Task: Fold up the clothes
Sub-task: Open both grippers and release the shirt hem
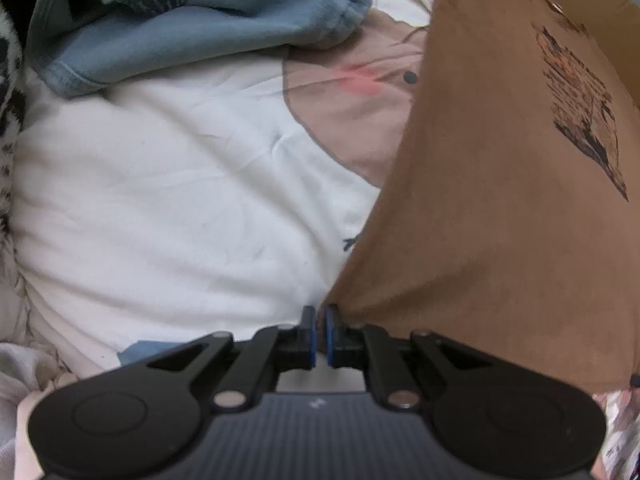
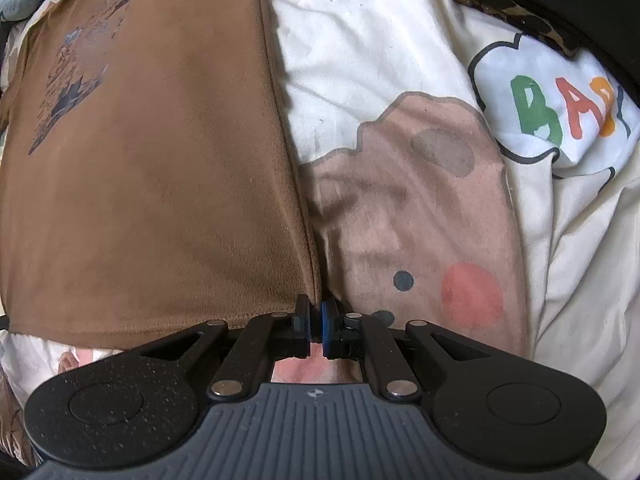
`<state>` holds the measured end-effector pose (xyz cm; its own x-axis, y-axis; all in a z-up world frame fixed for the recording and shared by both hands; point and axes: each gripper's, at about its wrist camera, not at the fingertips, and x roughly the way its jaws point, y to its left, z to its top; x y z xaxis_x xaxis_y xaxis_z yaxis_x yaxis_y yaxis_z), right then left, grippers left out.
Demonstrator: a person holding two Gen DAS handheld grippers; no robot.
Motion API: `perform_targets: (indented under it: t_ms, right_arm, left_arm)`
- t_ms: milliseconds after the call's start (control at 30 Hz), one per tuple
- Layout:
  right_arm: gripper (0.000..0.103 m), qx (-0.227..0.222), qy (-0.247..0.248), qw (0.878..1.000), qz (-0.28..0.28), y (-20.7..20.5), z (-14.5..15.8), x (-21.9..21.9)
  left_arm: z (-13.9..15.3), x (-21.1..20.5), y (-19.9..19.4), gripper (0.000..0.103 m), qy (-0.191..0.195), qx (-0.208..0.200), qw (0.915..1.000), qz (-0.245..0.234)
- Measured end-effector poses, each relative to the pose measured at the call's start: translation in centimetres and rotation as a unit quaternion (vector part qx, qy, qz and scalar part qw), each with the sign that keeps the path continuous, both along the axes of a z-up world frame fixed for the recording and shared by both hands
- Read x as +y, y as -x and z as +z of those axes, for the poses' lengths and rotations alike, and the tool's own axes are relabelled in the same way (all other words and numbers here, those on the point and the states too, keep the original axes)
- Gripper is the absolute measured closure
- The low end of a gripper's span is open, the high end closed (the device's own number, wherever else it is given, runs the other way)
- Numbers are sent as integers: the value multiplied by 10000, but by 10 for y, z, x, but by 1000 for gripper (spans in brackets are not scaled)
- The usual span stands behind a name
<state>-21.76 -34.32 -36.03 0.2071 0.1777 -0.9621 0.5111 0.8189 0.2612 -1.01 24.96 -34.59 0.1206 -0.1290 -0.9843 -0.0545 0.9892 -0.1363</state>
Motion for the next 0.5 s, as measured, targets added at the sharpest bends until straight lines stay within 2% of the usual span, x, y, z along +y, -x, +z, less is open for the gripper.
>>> perform_targets:
  t_ms: [67,133,200,267,333,367,400,500]
  right_arm:
    - [97,-2,-84,9999,-103,1,2,-3]
    - [94,-35,-135,9996,-242,4,7,-7]
    - [91,-88,-171,9992,-347,8,15,-11]
    - [88,-180,-155,9989,-398,12,25,-13]
    - [75,-306,-130,9985,-438,18,38,-14]
    - [65,-374,-107,9982,-458,21,45,-13]
    - [63,-431,-93,9979,-477,24,53,-16]
    - [63,-601,-51,9967,-536,34,75,-24]
  left_arm:
    - [3,0,0,93,10,-4,10000,-1]
    - [10,1,2,86,0,-36,10000,-7]
    - [19,0,4,72,-31,-93,10000,2]
    - [28,0,5,69,-59,-144,9999,18]
    - [39,-2,5,60,-84,-176,9998,56]
    - [44,-2,5,52,-89,-207,9997,73]
    - [51,-3,4,48,-77,-256,9996,81]
    - [65,-6,1,45,-40,-378,9993,50]
